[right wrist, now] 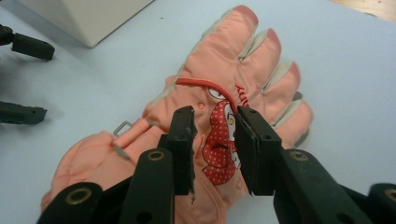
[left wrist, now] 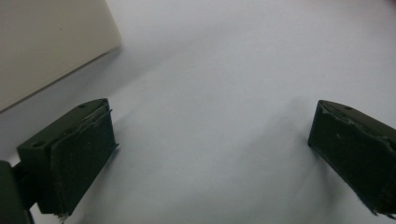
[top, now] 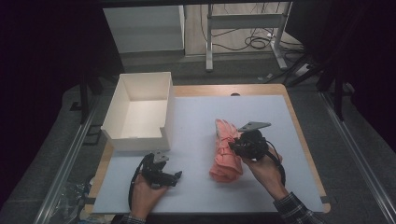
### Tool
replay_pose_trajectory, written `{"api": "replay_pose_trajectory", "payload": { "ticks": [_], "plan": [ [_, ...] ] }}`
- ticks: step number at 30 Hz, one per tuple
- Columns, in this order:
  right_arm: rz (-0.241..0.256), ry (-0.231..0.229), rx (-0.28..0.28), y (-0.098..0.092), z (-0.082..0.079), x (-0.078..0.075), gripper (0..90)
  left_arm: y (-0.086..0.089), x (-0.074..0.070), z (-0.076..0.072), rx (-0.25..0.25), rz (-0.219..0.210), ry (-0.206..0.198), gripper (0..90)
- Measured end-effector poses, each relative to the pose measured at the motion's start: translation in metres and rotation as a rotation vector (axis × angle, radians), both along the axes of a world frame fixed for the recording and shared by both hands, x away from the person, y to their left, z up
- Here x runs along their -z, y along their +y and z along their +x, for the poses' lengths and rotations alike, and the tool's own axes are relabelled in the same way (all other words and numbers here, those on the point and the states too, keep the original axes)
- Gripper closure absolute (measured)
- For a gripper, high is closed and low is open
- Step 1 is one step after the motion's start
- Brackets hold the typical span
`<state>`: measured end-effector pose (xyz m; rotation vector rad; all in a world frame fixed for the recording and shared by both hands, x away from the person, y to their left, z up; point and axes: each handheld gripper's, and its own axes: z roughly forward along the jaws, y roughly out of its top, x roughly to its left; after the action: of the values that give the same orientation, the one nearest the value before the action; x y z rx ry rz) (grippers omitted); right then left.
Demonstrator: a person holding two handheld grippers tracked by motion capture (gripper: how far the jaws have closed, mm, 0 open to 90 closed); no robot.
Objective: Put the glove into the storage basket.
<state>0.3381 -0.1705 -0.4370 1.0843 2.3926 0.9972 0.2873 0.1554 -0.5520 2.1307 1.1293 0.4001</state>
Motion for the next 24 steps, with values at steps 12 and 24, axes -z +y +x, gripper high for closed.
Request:
{"api": "replay_pose_trajectory", "payload": {
  "ticks": [12,24],
  "plan": [
    [0.024,-0.023,0.02,-0.033,-0.012,-0.001,65.2,0.0,0.0,0.0,-0.001,0.0,-0.001,0.6],
    [0.051,0.03,0.0,-0.058,-0.039,0.059,60.3,0.0,0.0,0.0,0.001,0.002,0.001,0.6]
  ]
}}
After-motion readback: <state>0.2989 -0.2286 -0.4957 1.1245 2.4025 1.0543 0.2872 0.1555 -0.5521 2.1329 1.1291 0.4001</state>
